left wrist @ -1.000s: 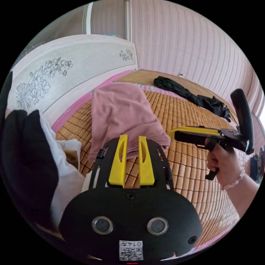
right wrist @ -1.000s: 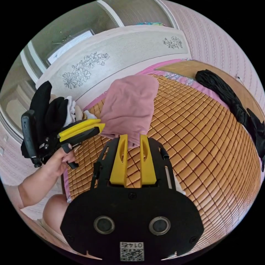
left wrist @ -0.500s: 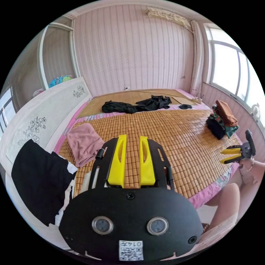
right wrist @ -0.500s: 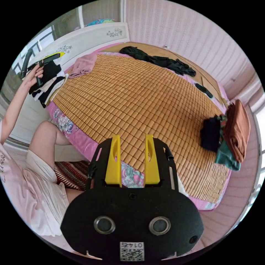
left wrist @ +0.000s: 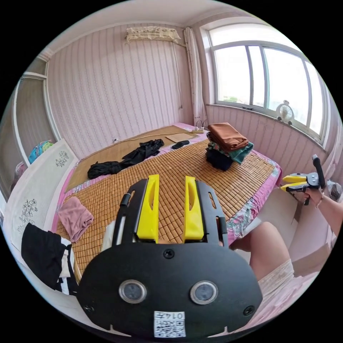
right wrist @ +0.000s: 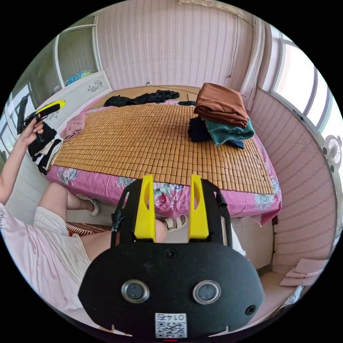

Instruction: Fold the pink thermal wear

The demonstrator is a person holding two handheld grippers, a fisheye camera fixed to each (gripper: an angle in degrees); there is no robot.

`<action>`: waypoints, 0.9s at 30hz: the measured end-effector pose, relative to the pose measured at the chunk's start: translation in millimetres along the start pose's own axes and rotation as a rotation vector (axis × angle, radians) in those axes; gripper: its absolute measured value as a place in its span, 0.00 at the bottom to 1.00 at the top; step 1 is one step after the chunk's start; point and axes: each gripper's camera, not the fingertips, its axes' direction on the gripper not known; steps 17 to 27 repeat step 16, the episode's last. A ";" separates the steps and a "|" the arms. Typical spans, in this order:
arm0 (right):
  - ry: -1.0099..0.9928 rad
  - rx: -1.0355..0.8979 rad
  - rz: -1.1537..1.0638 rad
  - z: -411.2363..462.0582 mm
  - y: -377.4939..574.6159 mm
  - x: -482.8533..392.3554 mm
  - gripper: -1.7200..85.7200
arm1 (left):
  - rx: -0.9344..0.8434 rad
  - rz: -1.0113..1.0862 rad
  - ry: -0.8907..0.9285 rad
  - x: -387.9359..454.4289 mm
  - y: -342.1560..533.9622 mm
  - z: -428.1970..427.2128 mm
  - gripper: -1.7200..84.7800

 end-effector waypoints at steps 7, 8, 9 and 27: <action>0.004 0.025 -0.049 -4.8 -35.7 38.5 0.17 | -0.093 0.049 0.159 87.9 -37.7 103.1 0.15; 0.004 -0.003 -0.056 -2.1 -46.6 45.8 0.17 | -0.102 0.054 0.180 95.0 -40.9 114.0 0.15; 0.005 -0.016 -0.059 -0.4 -52.3 49.8 0.17 | -0.123 0.063 0.234 108.9 -47.6 136.5 0.15; 0.037 0.031 -0.140 19.1 -132.2 84.2 0.17 | -0.199 0.121 0.364 181.7 -103.5 265.7 0.15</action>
